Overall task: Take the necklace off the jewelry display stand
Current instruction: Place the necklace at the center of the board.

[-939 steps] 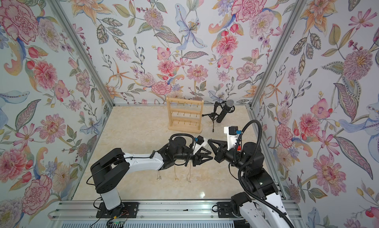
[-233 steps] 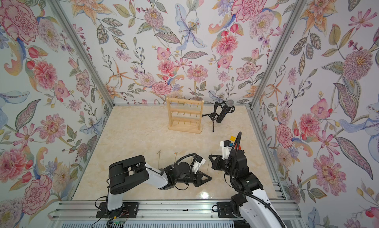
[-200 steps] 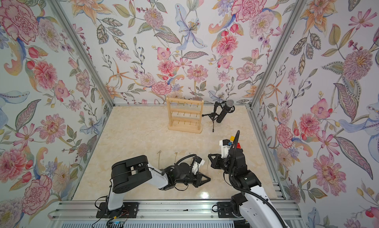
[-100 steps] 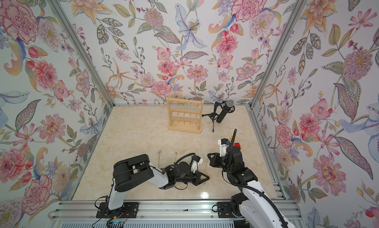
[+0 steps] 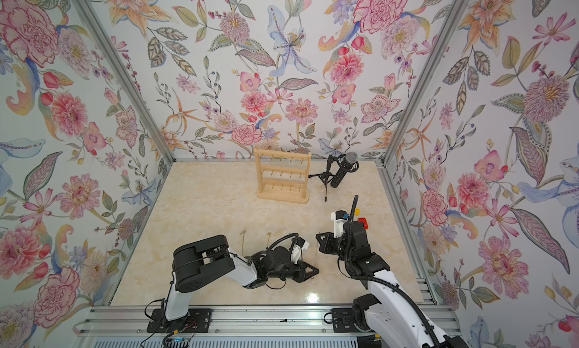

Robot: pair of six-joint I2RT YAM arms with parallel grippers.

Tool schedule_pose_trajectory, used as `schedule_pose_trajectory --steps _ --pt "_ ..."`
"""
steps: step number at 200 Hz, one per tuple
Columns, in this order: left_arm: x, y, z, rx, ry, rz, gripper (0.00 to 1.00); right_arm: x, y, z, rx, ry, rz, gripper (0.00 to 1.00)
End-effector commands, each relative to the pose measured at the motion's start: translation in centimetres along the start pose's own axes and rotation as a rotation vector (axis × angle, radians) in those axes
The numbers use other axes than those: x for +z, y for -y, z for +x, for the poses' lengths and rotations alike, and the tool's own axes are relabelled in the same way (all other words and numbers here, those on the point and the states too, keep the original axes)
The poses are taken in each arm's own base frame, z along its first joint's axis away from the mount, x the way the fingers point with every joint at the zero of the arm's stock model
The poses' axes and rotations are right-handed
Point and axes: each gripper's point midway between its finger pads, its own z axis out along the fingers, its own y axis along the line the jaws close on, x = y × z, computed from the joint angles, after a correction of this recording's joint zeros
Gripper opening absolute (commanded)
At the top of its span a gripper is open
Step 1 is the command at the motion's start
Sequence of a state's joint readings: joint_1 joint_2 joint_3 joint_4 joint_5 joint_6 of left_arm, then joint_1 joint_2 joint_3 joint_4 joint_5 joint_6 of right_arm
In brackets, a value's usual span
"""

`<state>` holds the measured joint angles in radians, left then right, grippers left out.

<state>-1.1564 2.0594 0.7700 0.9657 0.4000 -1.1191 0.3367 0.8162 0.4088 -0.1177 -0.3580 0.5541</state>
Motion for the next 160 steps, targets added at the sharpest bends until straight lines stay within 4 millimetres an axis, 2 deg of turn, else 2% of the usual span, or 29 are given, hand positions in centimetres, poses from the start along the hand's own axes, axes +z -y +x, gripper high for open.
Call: schedule_pose_trajectory --steps 1,70,160 --pt "-0.4 -1.2 -0.6 -0.018 0.026 -0.047 0.18 0.2 0.2 -0.3 -0.024 0.021 0.002 0.0" --pt "-1.1 -1.4 -0.9 -0.017 0.053 -0.071 0.21 0.5 0.4 0.0 -0.023 0.01 0.001 0.0" --pt "-2.0 -1.0 -1.2 -0.011 0.089 -0.056 0.3 0.8 0.9 0.1 -0.031 0.01 0.017 0.0"
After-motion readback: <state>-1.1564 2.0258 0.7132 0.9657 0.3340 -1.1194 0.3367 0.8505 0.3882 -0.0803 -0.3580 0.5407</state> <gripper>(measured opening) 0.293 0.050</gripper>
